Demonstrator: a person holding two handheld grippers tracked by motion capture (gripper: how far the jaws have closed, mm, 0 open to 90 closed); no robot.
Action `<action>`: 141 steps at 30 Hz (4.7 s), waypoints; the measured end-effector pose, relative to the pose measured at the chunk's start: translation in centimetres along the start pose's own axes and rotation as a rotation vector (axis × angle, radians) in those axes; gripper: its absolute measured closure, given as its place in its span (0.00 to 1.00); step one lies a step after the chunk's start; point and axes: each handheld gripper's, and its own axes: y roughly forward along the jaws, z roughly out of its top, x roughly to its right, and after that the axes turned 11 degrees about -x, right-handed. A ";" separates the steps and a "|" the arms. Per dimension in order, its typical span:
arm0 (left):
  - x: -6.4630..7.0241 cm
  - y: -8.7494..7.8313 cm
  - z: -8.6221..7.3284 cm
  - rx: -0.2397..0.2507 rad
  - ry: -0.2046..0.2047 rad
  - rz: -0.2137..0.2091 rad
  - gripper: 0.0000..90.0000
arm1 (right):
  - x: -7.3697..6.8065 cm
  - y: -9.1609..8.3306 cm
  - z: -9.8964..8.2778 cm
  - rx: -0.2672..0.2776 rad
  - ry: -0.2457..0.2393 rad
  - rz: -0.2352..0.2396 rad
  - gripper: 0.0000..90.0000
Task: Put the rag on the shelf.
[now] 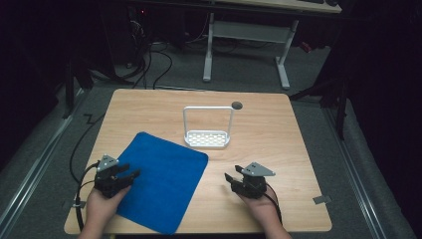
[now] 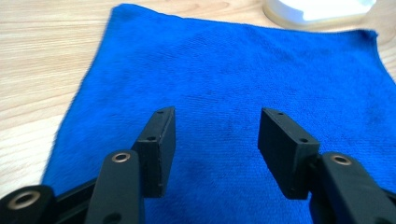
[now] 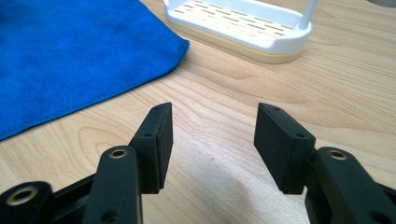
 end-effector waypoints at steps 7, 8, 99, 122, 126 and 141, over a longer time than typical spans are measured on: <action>0.1 0.5 0.1 -0.014 0.022 0.009 0.52 | -0.2 0.0 -0.2 0.005 -0.027 -0.012 0.54; 0.1 0.4 0.0 -0.017 0.027 0.015 0.53 | -0.2 0.1 -0.1 0.006 -0.029 -0.012 0.54; 9.6 0.9 -2.6 -0.177 0.364 -0.128 1.00 | -2.1 0.5 -0.4 -0.200 -0.149 0.072 1.00; 13.5 2.5 -1.9 -0.172 0.418 -0.253 0.93 | 3.1 -2.3 -3.1 -0.190 -0.032 -0.036 1.00; 13.3 2.4 -1.8 -0.161 0.391 -0.268 0.84 | 3.1 -2.3 -3.1 -0.187 -0.031 -0.034 0.97; 4.9 3.7 1.3 -0.024 0.039 -0.143 0.92 | 4.1 -2.9 -2.9 -0.077 0.025 0.012 0.81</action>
